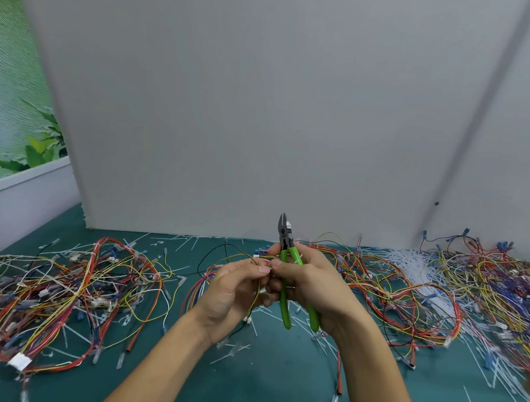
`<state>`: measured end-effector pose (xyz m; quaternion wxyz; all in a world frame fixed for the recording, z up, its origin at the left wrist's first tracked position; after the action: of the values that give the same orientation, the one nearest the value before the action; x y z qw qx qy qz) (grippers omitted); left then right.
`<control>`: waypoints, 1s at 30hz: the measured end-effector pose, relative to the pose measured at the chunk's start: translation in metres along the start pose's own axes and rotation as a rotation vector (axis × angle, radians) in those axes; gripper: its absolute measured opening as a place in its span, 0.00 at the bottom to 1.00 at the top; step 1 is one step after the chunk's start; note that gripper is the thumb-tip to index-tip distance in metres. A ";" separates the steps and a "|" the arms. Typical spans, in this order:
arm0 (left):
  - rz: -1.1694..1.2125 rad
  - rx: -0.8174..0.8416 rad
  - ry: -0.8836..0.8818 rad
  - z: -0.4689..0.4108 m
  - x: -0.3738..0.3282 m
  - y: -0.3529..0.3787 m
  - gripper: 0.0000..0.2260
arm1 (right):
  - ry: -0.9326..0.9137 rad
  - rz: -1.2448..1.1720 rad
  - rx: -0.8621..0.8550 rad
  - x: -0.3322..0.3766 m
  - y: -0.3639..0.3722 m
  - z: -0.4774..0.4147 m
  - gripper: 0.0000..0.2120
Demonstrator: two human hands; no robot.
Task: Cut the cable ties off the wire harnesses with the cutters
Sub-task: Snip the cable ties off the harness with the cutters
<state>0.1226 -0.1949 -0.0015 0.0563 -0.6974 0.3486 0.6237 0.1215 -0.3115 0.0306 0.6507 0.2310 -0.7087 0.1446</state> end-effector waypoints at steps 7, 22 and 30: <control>0.045 -0.025 -0.011 -0.001 0.002 0.000 0.11 | 0.019 -0.024 0.017 -0.002 0.000 -0.001 0.09; 0.026 0.004 0.001 -0.001 0.002 -0.002 0.09 | 0.022 -0.081 0.023 -0.007 0.000 -0.004 0.09; 0.063 0.008 0.021 -0.001 -0.001 0.000 0.08 | -0.008 -0.167 0.001 -0.009 0.003 -0.007 0.07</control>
<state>0.1234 -0.1948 -0.0006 0.0356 -0.6924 0.3733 0.6164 0.1263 -0.3045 0.0227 0.6576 0.2900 -0.6895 0.0892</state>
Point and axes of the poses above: each hand's wrist, its own z-axis away from the middle knuckle, its own y-axis out of the palm, x = y × z, the point moved 6 cm from there along -z, towards the middle knuckle, and after that the axes turned 11 degrees about x, right-handed, at the moved point
